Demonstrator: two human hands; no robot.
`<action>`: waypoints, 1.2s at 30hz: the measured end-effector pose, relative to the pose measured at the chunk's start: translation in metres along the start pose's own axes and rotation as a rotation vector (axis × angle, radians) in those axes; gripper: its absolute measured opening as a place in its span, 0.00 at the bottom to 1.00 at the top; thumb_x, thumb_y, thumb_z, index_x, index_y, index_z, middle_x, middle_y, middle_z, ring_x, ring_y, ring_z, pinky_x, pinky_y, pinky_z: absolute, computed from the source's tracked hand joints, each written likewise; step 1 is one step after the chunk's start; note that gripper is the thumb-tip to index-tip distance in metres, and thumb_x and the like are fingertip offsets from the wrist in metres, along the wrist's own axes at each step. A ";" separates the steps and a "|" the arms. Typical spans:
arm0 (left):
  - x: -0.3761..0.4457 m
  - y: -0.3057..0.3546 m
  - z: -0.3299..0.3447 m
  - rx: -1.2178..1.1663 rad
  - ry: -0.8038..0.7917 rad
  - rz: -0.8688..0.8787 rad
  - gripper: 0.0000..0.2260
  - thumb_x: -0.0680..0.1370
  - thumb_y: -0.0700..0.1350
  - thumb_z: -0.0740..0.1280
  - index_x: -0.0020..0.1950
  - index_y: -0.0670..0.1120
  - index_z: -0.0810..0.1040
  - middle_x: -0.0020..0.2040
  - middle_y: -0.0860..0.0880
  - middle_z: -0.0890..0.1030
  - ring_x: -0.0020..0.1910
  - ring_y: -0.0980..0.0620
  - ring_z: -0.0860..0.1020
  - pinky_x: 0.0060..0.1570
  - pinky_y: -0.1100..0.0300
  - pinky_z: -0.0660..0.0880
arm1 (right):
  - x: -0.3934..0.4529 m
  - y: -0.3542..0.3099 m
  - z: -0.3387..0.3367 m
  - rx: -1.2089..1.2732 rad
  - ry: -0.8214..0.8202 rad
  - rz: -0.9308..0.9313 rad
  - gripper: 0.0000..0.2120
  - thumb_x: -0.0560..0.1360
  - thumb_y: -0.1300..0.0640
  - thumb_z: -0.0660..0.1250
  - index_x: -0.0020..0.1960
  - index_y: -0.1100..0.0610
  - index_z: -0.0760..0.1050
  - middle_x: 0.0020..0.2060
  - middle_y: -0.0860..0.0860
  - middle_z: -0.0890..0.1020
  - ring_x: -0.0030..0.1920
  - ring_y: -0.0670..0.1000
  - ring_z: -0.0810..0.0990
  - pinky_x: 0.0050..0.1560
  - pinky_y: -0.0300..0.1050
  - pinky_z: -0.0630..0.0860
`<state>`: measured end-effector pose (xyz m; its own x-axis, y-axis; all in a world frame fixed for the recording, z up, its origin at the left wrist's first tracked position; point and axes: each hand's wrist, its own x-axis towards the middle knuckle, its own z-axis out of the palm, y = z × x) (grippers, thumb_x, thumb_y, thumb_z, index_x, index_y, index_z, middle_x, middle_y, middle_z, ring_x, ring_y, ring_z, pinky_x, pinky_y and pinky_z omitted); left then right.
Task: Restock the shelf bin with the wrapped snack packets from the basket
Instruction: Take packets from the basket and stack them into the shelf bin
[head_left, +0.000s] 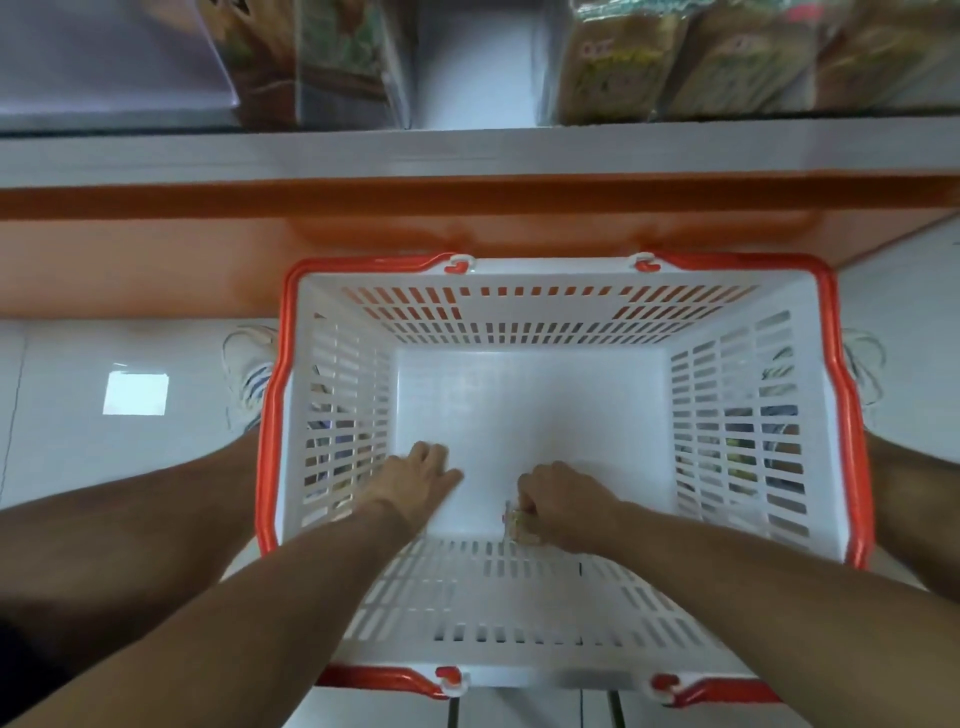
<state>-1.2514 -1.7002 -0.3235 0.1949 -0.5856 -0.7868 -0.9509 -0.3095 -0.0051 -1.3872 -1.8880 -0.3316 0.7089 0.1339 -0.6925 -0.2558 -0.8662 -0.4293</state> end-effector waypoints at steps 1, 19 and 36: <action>0.000 0.001 0.001 -0.004 -0.019 0.009 0.29 0.76 0.33 0.68 0.74 0.48 0.62 0.70 0.41 0.63 0.67 0.42 0.68 0.54 0.46 0.79 | 0.001 0.000 0.001 0.046 0.008 0.025 0.07 0.78 0.59 0.64 0.55 0.58 0.74 0.53 0.57 0.79 0.56 0.58 0.77 0.49 0.49 0.73; -0.055 -0.031 -0.190 -1.198 -0.160 -0.044 0.05 0.72 0.39 0.67 0.43 0.45 0.82 0.41 0.47 0.80 0.39 0.48 0.79 0.33 0.64 0.76 | -0.102 -0.083 -0.228 -0.065 -0.534 0.058 0.14 0.76 0.61 0.66 0.61 0.55 0.76 0.45 0.55 0.87 0.40 0.54 0.83 0.44 0.46 0.78; -0.222 -0.027 -0.372 -1.922 0.426 0.483 0.16 0.71 0.41 0.77 0.58 0.39 0.83 0.50 0.40 0.85 0.40 0.49 0.83 0.42 0.56 0.82 | -0.258 -0.102 -0.370 1.243 0.674 -0.365 0.11 0.79 0.64 0.64 0.47 0.51 0.82 0.42 0.54 0.85 0.38 0.50 0.83 0.37 0.42 0.78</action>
<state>-1.1794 -1.8408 0.0809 0.3596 -0.8631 -0.3547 0.4481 -0.1737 0.8769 -1.3009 -2.0122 0.1052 0.9352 -0.2986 -0.1903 -0.1412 0.1783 -0.9738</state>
